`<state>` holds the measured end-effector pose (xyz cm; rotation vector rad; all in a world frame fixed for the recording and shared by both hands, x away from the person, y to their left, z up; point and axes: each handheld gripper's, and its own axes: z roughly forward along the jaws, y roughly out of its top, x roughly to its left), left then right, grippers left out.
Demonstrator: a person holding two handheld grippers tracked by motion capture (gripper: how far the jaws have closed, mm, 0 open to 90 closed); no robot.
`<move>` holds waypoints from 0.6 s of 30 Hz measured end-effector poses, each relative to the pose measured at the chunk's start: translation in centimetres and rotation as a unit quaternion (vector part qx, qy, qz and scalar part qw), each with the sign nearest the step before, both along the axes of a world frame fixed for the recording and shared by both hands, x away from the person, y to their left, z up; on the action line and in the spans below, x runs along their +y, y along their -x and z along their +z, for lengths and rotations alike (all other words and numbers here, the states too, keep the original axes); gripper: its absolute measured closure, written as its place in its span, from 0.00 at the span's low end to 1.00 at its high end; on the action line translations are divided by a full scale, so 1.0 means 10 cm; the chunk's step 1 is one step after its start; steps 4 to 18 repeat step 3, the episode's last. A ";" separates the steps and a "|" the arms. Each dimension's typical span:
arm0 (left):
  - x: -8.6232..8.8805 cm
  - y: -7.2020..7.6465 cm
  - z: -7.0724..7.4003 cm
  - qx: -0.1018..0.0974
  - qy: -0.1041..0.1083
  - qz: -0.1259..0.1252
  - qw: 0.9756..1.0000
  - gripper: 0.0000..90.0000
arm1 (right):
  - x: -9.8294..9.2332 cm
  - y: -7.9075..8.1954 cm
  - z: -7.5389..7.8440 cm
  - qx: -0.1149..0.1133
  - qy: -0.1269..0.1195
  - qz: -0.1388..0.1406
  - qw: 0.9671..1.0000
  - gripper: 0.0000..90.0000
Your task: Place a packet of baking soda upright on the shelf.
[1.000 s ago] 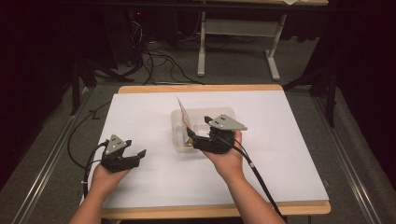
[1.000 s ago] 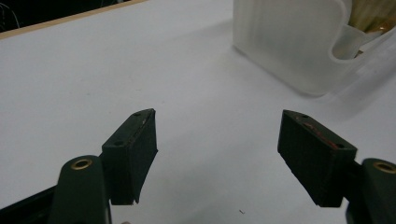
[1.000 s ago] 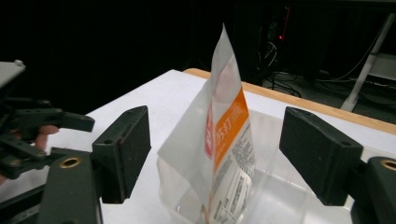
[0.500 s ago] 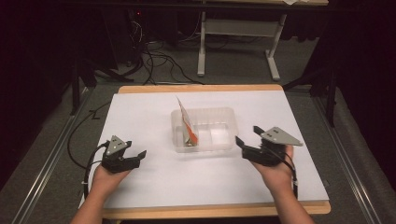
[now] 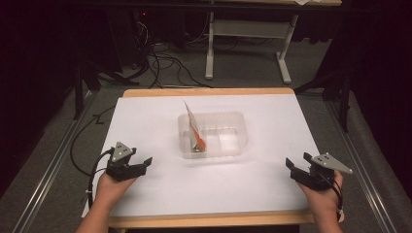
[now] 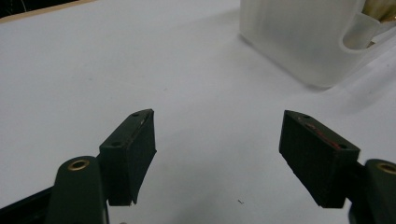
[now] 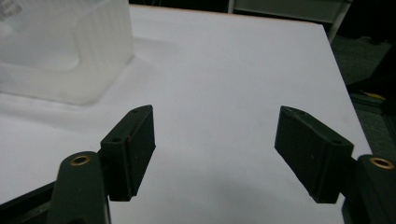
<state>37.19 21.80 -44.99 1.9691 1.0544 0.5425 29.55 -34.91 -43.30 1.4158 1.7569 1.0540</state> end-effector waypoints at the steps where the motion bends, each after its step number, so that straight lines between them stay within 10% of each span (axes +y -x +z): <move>1: 0.00 0.00 0.00 0.001 0.002 0.001 1.000 0.30 | 0.02 0.00 0.01 -0.003 -0.001 0.003 1.000 0.32; 18: -0.01 0.00 0.00 0.002 0.005 0.000 1.000 0.30 | 0.08 0.00 0.01 -0.004 0.007 0.010 1.000 0.32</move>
